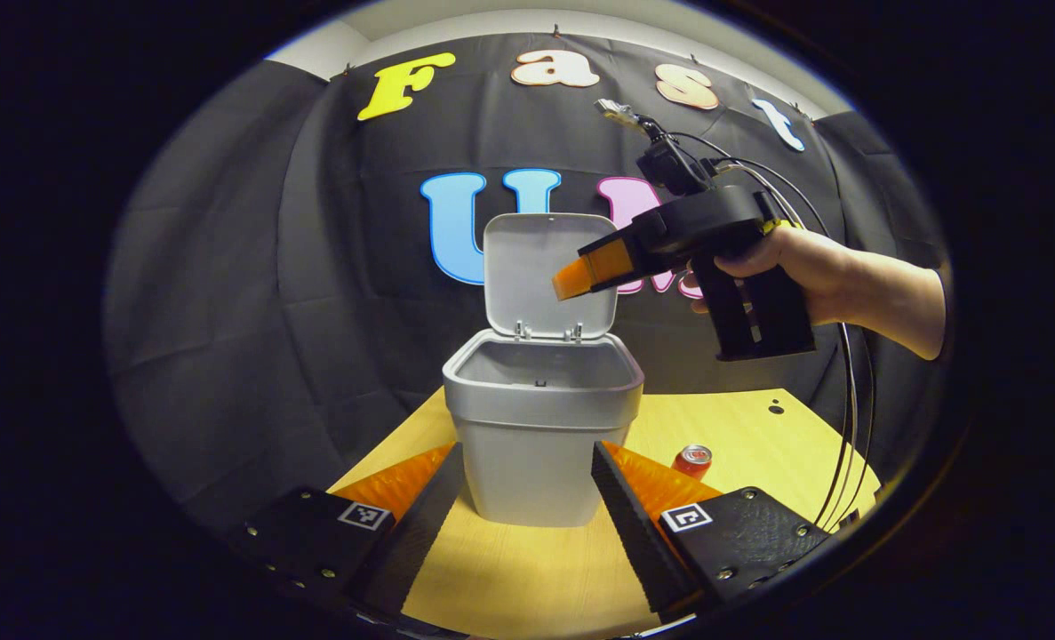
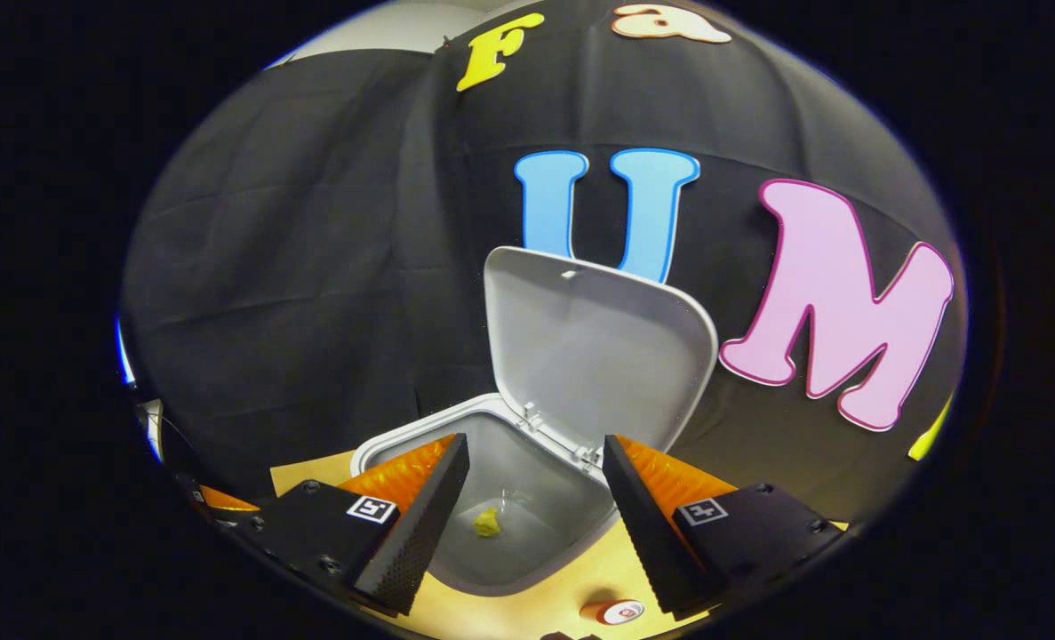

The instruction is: Press the lid of the desktop garbage bin to open it, pick up the crumpled paper on the desktop and throw it into the bin, then pick up the pop can on the desktop and drop it into the bin, and finally close the garbage bin lid.

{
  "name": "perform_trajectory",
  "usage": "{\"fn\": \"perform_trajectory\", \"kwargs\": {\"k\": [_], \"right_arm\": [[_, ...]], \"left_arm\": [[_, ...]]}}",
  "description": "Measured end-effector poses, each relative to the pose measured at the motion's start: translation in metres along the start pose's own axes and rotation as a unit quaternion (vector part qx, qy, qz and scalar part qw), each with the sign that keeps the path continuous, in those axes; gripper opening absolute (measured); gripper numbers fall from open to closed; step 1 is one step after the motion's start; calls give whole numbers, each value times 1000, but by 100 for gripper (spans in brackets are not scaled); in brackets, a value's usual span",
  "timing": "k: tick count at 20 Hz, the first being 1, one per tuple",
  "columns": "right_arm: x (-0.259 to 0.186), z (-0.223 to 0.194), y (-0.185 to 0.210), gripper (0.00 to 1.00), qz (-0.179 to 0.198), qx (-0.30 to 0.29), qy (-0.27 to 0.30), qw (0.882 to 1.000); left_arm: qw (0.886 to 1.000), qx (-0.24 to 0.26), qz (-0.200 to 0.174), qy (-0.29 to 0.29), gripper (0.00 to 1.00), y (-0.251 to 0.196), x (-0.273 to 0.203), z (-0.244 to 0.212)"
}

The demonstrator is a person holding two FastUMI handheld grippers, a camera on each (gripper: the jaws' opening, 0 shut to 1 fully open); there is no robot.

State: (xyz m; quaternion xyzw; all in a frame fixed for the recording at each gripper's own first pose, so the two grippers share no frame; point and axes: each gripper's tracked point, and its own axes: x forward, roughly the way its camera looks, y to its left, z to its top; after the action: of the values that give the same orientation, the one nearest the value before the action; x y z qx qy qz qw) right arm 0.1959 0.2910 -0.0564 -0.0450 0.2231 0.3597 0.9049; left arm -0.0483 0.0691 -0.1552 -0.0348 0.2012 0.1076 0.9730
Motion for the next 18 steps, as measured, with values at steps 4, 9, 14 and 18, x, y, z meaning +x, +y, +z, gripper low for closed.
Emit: {"fn": "perform_trajectory", "kwargs": {"k": [4,9,14,18], "right_arm": [[-30,1,-38,98,-42,8,-21,999],[-94,6,-92,98,-125,13,-96,987],[-157,-17,-140,98,-205,3,-133,970],[-204,-64,-180,98,-269,34,-139,953]], "left_arm": [[999,14,-39,3,95,-29,10,-5],[995,41,-88,9,95,-75,31,-19],[990,54,-131,17,95,-118,60,-40],[984,43,-170,24,95,-161,85,-63]]}}
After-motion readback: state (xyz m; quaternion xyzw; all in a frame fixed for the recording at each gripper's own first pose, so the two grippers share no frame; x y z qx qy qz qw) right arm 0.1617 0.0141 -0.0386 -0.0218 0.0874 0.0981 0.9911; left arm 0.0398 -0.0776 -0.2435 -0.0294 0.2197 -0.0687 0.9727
